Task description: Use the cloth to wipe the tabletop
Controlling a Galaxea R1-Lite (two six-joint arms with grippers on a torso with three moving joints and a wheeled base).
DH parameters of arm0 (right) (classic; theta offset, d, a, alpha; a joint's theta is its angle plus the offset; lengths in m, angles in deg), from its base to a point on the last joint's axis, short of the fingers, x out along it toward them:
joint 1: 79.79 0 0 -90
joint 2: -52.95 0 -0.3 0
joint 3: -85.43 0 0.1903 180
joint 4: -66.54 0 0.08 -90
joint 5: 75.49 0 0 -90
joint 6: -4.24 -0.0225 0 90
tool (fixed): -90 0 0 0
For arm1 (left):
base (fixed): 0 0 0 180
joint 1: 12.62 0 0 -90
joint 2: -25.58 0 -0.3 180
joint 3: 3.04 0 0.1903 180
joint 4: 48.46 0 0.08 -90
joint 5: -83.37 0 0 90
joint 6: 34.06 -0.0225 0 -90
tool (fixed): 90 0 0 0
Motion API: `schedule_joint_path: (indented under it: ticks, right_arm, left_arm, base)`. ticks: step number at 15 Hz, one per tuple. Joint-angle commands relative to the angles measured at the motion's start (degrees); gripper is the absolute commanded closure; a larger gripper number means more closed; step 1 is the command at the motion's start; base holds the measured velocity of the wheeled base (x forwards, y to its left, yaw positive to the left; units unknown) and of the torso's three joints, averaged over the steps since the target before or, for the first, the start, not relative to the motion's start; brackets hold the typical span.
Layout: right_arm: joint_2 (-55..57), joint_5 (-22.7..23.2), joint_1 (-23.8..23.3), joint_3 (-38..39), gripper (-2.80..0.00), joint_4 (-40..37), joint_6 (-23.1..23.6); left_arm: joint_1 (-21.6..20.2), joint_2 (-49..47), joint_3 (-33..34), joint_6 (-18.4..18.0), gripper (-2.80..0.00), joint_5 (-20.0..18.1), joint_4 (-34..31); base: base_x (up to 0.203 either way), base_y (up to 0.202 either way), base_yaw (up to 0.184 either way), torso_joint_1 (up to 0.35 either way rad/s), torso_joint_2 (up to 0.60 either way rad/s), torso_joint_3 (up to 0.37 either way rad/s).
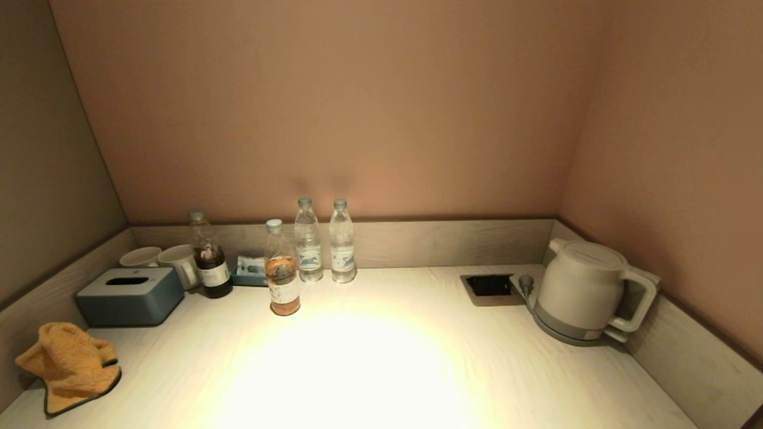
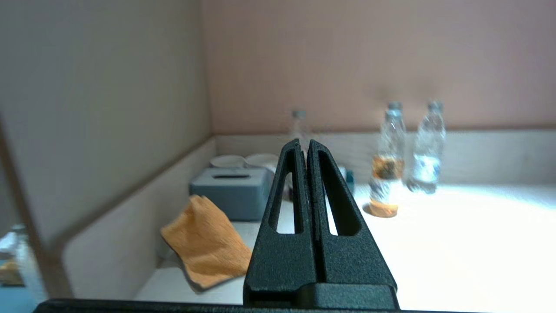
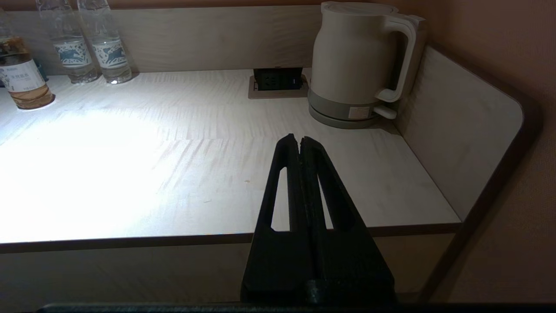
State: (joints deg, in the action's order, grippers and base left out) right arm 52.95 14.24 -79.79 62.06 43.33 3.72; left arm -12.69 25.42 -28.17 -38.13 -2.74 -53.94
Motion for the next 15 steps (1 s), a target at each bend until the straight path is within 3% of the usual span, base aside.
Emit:
schedule_joint_path:
  ticks: [1,5,6,8,10,14,15]
  right_arm:
    - [0.0,0.0,0.0,0.0,0.00,0.0,0.0]
    - [0.0,0.0,0.0,0.0,0.00,0.0,0.0]
    - [0.0,0.0,0.0,0.0,0.00,0.0,0.0]
    - [0.0,0.0,0.0,0.0,0.00,0.0,0.0]
    - [0.0,0.0,0.0,0.0,0.00,0.0,0.0]
    - [0.0,0.0,0.0,0.0,0.00,0.0,0.0]
    - [0.0,0.0,0.0,0.0,0.00,0.0,0.0]
  left_arm:
    - [0.0,0.1,1.8,0.1,0.00,-3.1,0.6]
    - [0.0,0.1,1.8,0.6,0.00,-3.6,0.0]
    - [0.0,0.1,1.8,2.9,0.00,-3.8,-2.7]
    - [0.0,0.1,1.8,3.7,0.00,-3.9,-3.7]
    - [0.0,0.1,1.8,5.0,0.00,-3.9,-9.5]
    - [0.0,0.1,1.8,4.7,0.00,-3.8,-12.7]
    - [0.0,0.1,1.8,4.6,0.00,-3.7,-16.1]
  base:
    - [0.000,0.000,0.000,0.000,0.00,0.000]
    - [0.000,0.000,0.000,0.000,0.00,0.000]
    - [0.000,0.000,0.000,0.000,0.00,0.000]
    - [0.000,0.000,0.000,0.000,0.00,0.000]
    - [0.000,0.000,0.000,0.000,0.00,0.000]
    - [0.000,0.000,0.000,0.000,0.00,0.000]
    - [0.000,0.000,0.000,0.000,0.00,0.000]
